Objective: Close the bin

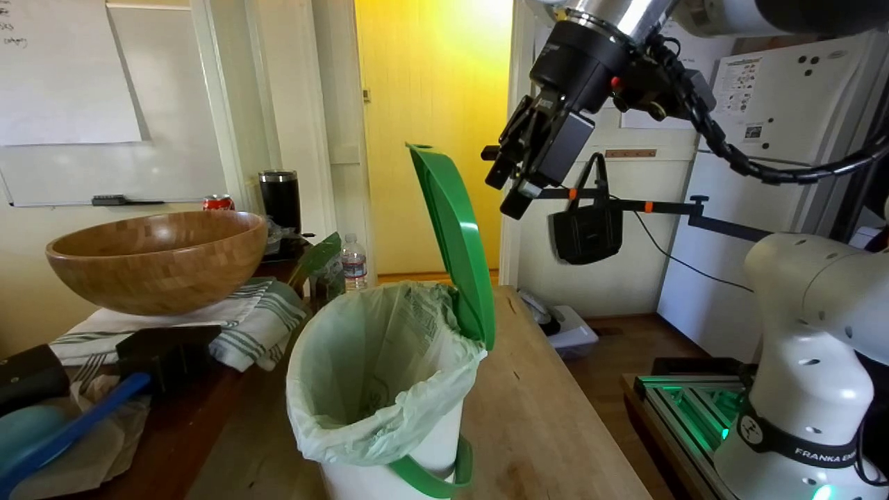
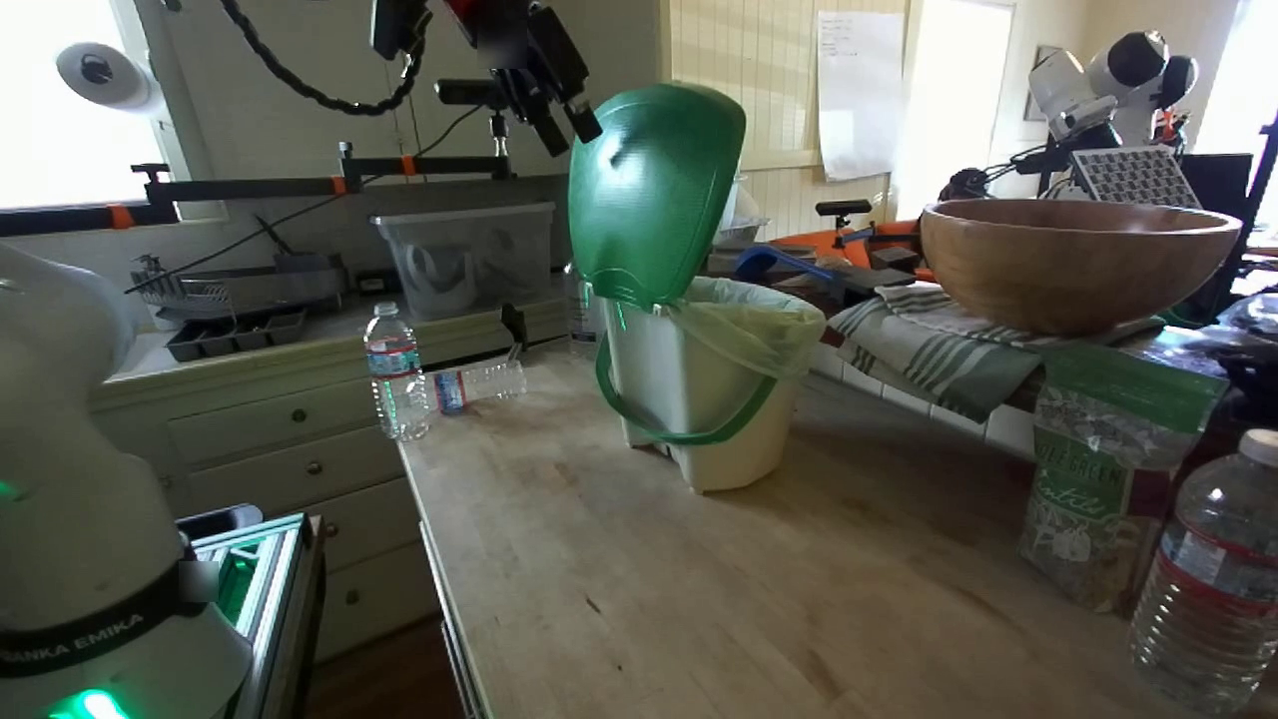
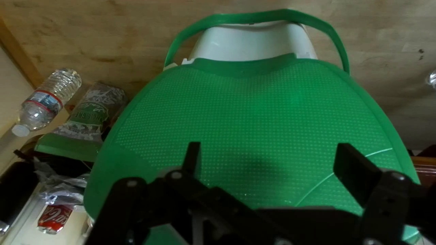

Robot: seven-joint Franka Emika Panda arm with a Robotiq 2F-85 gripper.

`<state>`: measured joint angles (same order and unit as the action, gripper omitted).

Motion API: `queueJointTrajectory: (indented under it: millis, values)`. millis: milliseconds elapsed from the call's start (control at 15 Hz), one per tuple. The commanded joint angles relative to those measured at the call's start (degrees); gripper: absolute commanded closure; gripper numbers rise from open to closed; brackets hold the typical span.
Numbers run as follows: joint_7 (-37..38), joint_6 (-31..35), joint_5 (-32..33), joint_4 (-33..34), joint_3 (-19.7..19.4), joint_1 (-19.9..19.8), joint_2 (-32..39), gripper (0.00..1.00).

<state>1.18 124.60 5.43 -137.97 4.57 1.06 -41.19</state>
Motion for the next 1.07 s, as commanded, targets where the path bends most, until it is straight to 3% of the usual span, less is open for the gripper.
queueJointTrajectory:
  millis: [0,1000]
  values:
    - [-0.25,3.12,1.23,-0.22,-0.60,-0.74,0.25,0.00]
    - [-5.12,13.12,0.84,-1.07,-3.77,-0.98,4.48,0.00]
